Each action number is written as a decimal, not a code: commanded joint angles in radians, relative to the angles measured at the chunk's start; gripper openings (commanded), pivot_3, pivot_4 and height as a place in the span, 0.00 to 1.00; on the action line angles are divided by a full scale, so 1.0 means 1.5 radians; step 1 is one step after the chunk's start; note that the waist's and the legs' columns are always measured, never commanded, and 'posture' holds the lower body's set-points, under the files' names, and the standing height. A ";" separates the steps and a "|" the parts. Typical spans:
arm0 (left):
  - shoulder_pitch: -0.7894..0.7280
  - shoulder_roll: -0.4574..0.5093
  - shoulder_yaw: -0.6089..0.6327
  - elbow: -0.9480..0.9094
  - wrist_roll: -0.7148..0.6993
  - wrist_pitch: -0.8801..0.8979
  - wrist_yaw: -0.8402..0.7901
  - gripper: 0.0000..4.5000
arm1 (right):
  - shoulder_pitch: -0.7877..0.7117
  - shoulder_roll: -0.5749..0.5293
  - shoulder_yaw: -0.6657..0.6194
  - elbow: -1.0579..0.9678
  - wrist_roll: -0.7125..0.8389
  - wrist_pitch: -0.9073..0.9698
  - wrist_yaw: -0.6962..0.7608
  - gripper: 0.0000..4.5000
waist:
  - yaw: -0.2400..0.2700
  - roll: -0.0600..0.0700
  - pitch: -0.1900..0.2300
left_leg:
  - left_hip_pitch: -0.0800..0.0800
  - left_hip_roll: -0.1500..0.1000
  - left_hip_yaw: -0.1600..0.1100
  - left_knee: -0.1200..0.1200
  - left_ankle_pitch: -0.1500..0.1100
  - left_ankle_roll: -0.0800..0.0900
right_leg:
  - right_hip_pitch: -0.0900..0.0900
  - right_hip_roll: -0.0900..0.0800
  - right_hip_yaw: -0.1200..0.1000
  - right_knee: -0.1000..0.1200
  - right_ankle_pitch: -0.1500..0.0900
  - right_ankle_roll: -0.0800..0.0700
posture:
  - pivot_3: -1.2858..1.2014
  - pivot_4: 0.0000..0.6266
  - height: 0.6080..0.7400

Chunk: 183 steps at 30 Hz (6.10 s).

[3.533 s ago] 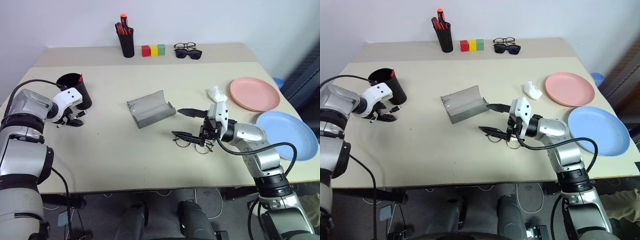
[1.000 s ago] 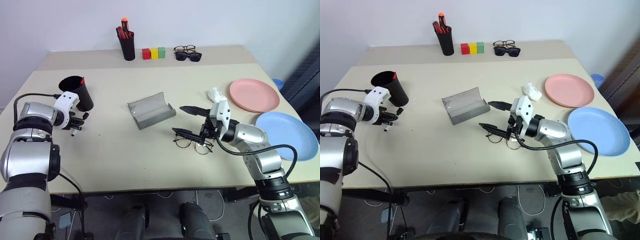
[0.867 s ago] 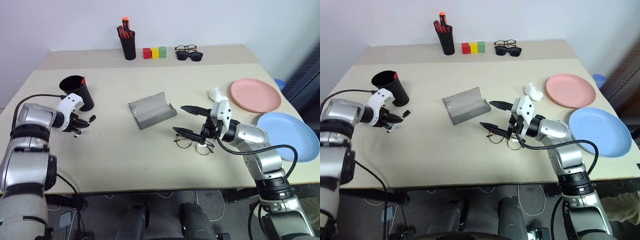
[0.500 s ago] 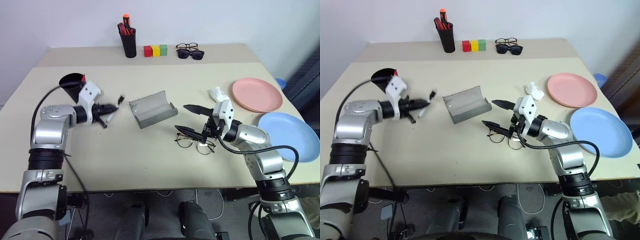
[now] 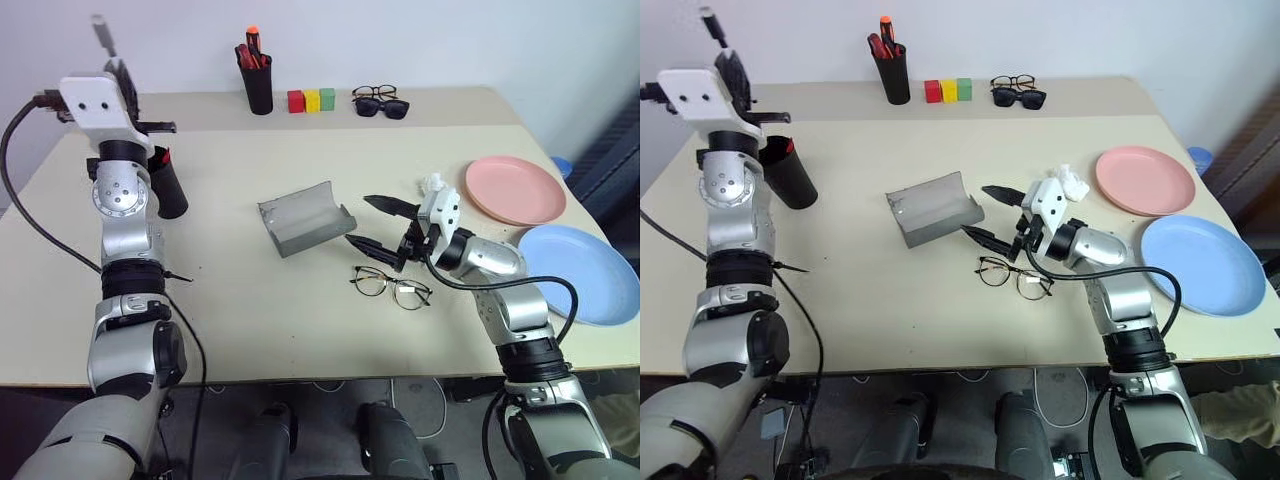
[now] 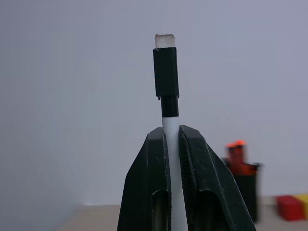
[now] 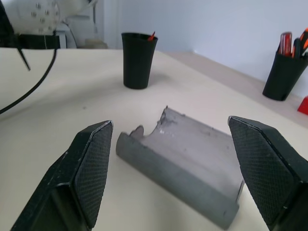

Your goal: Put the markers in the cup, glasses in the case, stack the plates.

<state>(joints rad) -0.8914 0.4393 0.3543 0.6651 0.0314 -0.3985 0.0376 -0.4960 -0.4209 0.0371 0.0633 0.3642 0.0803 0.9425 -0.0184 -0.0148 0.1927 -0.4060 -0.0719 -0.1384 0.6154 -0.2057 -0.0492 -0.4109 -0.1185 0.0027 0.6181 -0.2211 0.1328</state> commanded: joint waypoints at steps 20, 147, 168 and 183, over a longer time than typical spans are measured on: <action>0.000 0.026 -0.047 0.222 0.046 -0.123 0.191 0.02 | -0.081 0.062 0.005 0.055 -0.002 -0.031 0.017 0.87 | 0.002 0.000 0.000 | 0.000 0.000 0.000 0.000 0.000 0.000 | 0.000 0.000 0.000 0.001 0.001 0.000 | 0.52 0.24 1.00; 0.021 0.035 -0.559 -0.275 -0.014 0.593 -0.836 0.01 | 0.280 -0.087 -0.150 -0.327 0.030 0.096 -0.175 0.87 | 0.005 0.000 0.000 | -0.001 0.001 0.000 0.000 0.000 0.000 | 0.001 0.000 0.000 -0.002 -0.002 0.000 | 0.52 0.24 1.00; -0.028 -0.054 -0.565 -0.188 0.039 0.609 -0.760 0.01 | 0.287 -0.095 -0.153 -0.318 0.024 0.094 -0.167 0.87 | 0.005 0.000 0.000 | -0.001 0.001 0.000 0.001 0.000 0.000 | 0.001 0.000 0.000 -0.002 -0.001 0.001 | 0.52 0.24 1.00; -0.028 -0.025 -0.564 -0.163 0.058 0.570 -0.793 0.43 | 0.309 -0.119 -0.153 -0.312 0.021 0.085 -0.149 0.87 | 0.004 0.000 0.000 | 0.000 0.001 0.000 0.001 0.000 0.000 | 0.001 0.000 0.000 -0.002 -0.001 0.001 | 0.52 0.24 1.00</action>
<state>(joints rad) -0.9198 0.3913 -0.4964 0.4192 0.1007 0.4520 -1.1541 -0.0225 -0.5859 -0.1701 -0.3886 0.3942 0.2295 0.7142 -0.0121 -0.0146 0.1928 -0.4067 -0.0706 -0.1384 0.6164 -0.2051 -0.0492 -0.4091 -0.1179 0.0033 0.6158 -0.2224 0.1348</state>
